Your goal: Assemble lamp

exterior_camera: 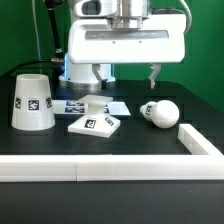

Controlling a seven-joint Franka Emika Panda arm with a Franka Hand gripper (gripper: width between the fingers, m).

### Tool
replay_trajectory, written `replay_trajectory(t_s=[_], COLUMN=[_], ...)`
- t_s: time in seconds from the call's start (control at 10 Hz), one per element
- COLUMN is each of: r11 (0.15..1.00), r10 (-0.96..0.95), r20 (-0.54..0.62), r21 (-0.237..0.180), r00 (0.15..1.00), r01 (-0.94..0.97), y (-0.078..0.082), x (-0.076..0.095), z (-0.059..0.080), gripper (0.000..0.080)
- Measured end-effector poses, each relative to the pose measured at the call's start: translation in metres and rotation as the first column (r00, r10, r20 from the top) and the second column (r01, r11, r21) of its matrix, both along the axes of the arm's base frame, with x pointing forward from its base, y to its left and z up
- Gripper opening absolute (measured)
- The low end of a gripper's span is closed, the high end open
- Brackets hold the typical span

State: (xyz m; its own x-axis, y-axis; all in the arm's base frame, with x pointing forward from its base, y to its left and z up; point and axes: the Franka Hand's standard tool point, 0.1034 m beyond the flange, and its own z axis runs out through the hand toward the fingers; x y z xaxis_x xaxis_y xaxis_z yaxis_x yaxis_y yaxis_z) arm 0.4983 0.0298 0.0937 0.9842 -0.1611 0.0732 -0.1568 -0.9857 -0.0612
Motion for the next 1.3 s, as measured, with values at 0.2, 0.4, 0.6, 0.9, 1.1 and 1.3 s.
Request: replay_trajectory(t_s=[0.2,0.4,0.6,0.9,1.1,1.3], r11=[0.99,0.965,0.969,0.966,0.965,0.966], r10=[-0.137,-0.258,-0.242,-0.255,-0.259,-0.254], r20=[-0.018,-0.024,-0.023,-0.04,-0.053,-0.059], r21=[0.026,0.038,0.038,0.03,0.024,0.02], r00=[0.99,0.966,0.97,0.966,0.964,0.965], r01=[0.138,0.258,0.242,0.256,0.261,0.256], y=[-0.02,-0.021,-0.019,-0.036,-0.039,-0.04], x=[-0.013,-0.016,-0.016,-0.033,-0.042,-0.046], z=[-0.001,-0.003,-0.004,-0.014,-0.019,-0.024], gripper=[0.0699,0.0699,0.0699,0.0699,0.0699,0.0699])
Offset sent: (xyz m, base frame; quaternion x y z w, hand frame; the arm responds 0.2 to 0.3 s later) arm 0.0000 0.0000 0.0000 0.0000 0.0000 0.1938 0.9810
